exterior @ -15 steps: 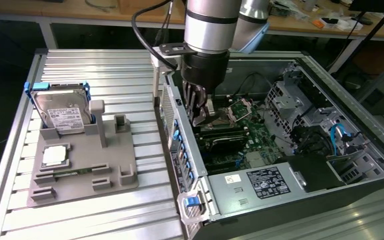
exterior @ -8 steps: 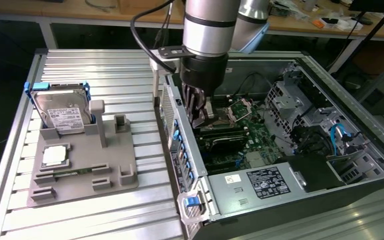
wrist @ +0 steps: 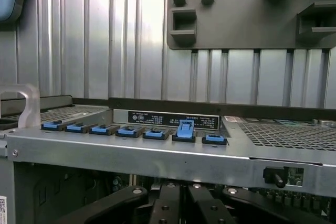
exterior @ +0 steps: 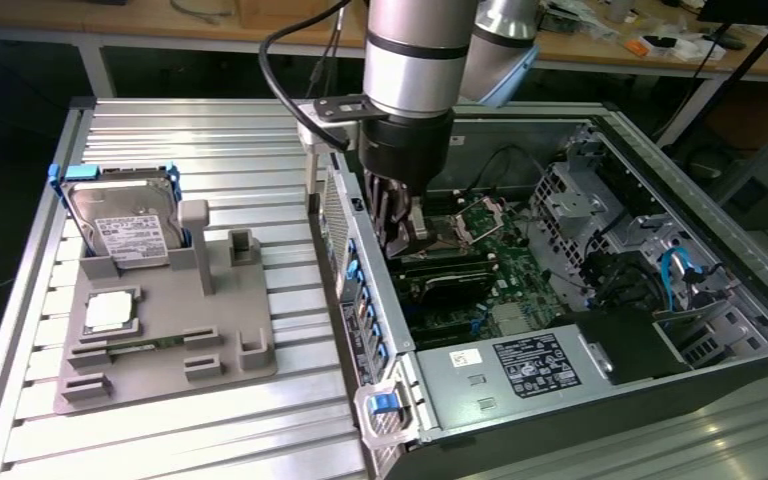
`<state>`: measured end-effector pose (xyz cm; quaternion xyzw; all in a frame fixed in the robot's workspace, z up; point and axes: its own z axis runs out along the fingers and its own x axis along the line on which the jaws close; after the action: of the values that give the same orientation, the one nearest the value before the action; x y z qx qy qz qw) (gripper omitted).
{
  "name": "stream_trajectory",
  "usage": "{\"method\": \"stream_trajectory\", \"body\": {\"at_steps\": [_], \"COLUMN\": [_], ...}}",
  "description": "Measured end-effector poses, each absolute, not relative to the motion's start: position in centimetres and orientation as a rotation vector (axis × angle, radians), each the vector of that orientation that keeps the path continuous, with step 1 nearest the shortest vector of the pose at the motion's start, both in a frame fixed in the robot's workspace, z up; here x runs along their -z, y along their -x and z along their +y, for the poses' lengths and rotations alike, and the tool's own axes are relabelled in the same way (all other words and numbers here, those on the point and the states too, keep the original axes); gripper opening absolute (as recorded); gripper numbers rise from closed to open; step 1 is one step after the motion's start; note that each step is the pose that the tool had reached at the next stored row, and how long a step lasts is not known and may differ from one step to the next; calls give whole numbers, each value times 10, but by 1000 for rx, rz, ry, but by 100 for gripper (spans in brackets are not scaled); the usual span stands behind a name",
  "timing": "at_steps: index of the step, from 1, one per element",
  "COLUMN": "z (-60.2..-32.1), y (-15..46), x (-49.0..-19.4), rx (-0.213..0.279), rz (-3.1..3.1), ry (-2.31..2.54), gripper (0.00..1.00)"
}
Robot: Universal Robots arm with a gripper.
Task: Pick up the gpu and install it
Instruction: 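Press down on the gpu until it lock into place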
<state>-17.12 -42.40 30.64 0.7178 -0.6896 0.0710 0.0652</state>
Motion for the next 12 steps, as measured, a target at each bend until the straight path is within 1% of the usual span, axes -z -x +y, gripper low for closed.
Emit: {"method": "stream_trajectory", "body": {"at_steps": [4,12], "z": [-424,-424], "y": [171,171], "x": [-311,-307], "rx": [-211,-214], "rz": [-2079,-2079], "ry": [-2165,-2165], "gripper": [10,10]}}
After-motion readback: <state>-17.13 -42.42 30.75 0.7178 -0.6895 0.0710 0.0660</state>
